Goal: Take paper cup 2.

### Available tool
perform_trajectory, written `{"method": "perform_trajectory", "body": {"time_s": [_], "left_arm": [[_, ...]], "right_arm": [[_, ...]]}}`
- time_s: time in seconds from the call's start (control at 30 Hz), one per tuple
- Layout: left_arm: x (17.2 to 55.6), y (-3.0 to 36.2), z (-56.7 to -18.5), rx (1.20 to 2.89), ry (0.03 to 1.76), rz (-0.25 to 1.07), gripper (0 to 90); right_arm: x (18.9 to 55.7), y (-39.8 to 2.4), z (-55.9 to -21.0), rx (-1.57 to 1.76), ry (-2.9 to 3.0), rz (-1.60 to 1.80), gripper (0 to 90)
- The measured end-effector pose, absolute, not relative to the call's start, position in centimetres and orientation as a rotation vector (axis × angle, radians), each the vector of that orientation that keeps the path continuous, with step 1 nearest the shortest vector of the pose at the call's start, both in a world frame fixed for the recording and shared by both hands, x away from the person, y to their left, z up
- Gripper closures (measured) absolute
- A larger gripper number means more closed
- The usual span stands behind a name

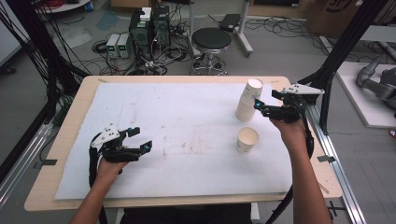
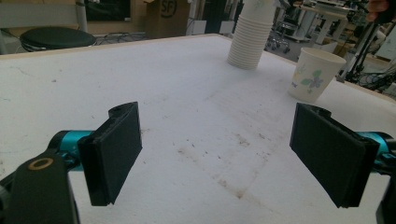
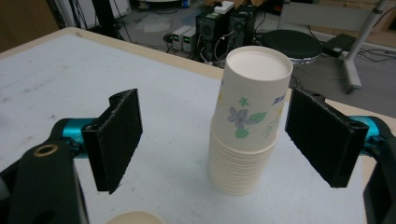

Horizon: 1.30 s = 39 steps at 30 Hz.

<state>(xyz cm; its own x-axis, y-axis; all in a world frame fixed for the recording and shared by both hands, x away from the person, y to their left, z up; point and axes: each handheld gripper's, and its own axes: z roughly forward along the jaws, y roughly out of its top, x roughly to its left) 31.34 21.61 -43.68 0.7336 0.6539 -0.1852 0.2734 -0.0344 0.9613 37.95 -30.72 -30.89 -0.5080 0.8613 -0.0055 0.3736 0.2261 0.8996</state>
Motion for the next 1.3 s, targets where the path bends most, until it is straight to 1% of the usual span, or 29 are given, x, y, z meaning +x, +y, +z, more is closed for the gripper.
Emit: {"method": "perform_trajectory", "body": {"time_s": [0.27,0.73,1.17,1.3], "left_arm": [[31.4,21.4,-43.8,1.626,0.757,0.345,16.7],[31.5,21.6,-43.8,1.619,0.761,0.357,16.7],[31.6,21.7,-43.9,1.618,0.769,0.352,16.8],[31.6,21.7,-43.9,1.621,0.768,0.35,16.8]], "right_arm": [[40.5,-30.6,-30.2,1.186,2.011,1.17,19.4],[44.7,-29.9,-30.4,1.243,2.052,1.11,19.4],[47.1,-29.0,-32.2,1.298,2.077,1.071,19.5],[47.4,-29.1,-32.5,1.298,2.079,1.079,21.1]]}}
